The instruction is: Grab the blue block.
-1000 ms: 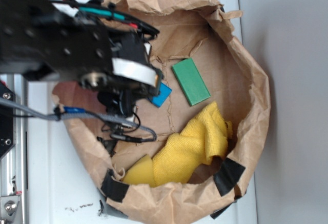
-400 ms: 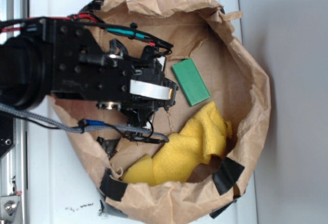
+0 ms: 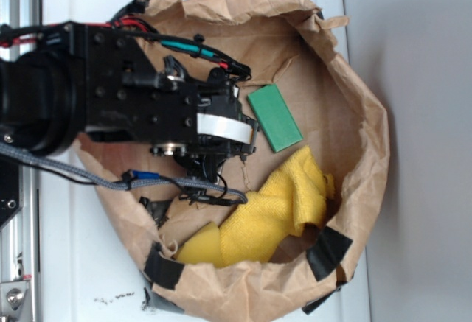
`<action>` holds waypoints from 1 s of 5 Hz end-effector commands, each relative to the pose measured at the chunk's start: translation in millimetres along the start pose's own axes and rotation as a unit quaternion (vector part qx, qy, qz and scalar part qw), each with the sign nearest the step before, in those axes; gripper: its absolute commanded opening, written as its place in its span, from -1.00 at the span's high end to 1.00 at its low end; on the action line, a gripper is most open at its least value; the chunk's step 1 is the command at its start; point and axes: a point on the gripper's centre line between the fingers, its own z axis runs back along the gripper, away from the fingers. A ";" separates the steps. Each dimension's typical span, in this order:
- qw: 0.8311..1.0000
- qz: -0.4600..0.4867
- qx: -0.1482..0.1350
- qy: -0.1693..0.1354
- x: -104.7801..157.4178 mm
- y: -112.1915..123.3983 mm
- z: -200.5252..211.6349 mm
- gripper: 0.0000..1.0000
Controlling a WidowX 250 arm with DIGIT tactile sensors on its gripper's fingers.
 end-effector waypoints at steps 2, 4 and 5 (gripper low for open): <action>0.996 0.012 -0.090 0.001 20.3 19.0 84.7 1.00; 0.993 0.025 -0.112 -0.007 21.2 26.8 128.2 1.00; 0.993 0.023 -0.113 -0.006 19.0 27.2 131.2 1.00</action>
